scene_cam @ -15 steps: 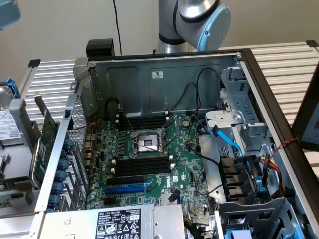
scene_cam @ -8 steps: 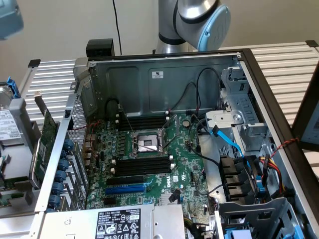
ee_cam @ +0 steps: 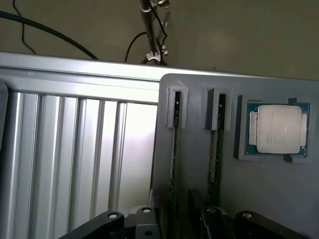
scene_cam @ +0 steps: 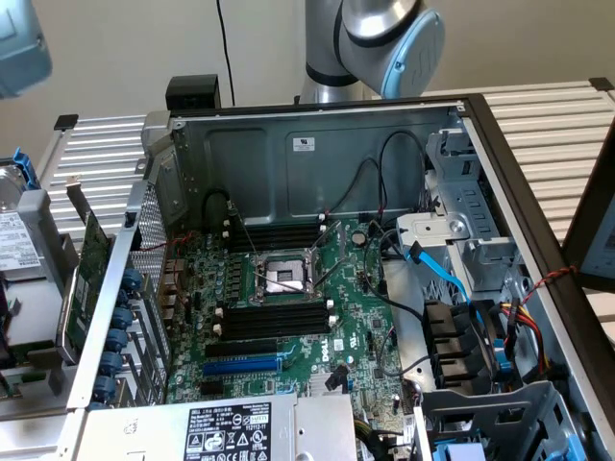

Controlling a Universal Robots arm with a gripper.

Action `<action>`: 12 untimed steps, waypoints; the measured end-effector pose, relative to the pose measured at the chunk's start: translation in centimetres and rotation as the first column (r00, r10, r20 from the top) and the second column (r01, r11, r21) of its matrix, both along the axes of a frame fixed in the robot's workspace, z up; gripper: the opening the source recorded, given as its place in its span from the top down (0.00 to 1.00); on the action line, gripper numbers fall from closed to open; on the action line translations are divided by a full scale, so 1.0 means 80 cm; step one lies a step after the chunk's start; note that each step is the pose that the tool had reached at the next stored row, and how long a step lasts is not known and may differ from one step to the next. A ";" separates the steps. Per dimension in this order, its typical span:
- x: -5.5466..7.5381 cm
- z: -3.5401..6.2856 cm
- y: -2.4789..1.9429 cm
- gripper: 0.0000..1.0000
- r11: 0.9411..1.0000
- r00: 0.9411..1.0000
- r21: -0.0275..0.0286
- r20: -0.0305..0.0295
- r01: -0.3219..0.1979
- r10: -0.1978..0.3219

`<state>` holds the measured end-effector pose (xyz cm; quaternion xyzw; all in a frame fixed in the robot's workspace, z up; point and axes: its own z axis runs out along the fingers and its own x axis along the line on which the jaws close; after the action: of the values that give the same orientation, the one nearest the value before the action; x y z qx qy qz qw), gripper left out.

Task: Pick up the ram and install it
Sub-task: 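Pick up the ram and move it above insertion slot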

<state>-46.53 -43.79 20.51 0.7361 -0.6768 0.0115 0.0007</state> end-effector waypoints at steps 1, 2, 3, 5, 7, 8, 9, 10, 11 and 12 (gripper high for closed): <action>0.000 -0.001 -0.0001 0.64 1.000 1.000 0.000 -0.001 0.000 0.000; -0.001 -0.002 -0.0002 0.64 1.000 1.000 0.000 -0.002 0.000 0.000; -0.001 -0.002 -0.0001 0.64 1.000 1.000 0.001 -0.004 0.000 0.000; -0.003 -0.003 0.0000 0.64 1.000 1.000 0.001 -0.005 0.000 0.000; -0.004 -0.005 -0.0005 0.72 1.000 1.000 0.002 -0.005 0.000 0.000; -0.005 -0.006 -0.0006 0.78 1.000 1.000 0.002 -0.005 0.000 0.000; -0.005 -0.006 -0.0008 0.78 1.000 1.000 0.002 -0.005 0.000 0.000; -0.006 -0.006 -0.0007 0.84 1.000 1.000 0.003 -0.005 0.000 0.000; -0.006 -0.005 -0.0010 0.87 1.000 1.000 0.003 -0.005 0.000 0.000; -0.006 -0.002 -0.0019 0.87 1.000 1.000 0.003 -0.006 0.001 -0.001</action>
<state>-47.03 -43.94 20.35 0.7357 -0.6772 0.0084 0.0017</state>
